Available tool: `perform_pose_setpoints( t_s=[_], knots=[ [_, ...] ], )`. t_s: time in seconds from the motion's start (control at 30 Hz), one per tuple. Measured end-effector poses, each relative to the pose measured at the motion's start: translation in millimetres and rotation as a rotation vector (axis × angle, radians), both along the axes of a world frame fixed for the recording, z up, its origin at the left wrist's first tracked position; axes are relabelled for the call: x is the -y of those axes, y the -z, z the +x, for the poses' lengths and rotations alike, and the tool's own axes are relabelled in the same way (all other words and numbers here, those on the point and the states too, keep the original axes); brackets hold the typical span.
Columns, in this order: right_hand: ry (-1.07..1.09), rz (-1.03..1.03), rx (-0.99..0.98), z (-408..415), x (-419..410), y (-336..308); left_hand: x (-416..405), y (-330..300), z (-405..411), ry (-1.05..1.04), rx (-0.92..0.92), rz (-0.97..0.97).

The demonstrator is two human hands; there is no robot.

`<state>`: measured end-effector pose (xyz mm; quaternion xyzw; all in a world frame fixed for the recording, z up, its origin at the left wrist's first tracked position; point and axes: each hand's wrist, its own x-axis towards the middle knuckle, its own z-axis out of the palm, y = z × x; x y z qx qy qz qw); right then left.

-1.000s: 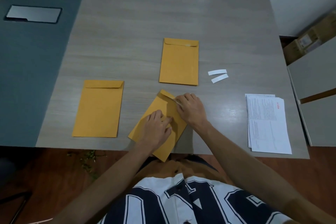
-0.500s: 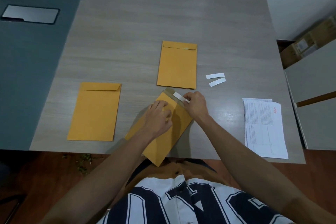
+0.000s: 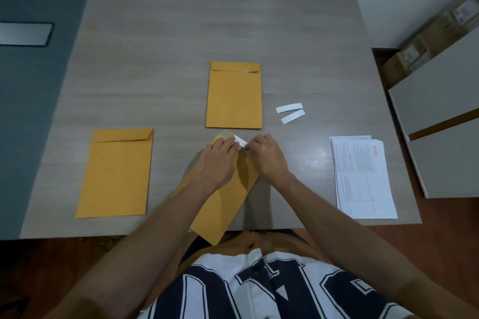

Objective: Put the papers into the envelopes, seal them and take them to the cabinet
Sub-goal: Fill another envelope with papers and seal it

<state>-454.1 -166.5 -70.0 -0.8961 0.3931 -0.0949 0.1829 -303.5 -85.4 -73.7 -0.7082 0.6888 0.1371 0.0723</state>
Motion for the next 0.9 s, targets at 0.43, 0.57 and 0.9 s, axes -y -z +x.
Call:
perform_pose_setpoints(
  t_s=[0.43, 0.57, 0.9],
  knots=[
    [-0.158, -0.107, 0.026, -49.7, -11.9, 10.7, 3.1, 3.4, -10.8, -0.065, 0.030, 0.017],
    [-0.131, -0.100, -0.025, -45.2, -11.0, 5.1, 3.3, 4.5, -13.1, -0.088, 0.019, 0.016],
    [-0.039, -0.069, 0.048, -38.5, -12.0, 3.4, 3.1, 2.1, -24.7, -0.182, -0.061, 0.000]
  ],
)
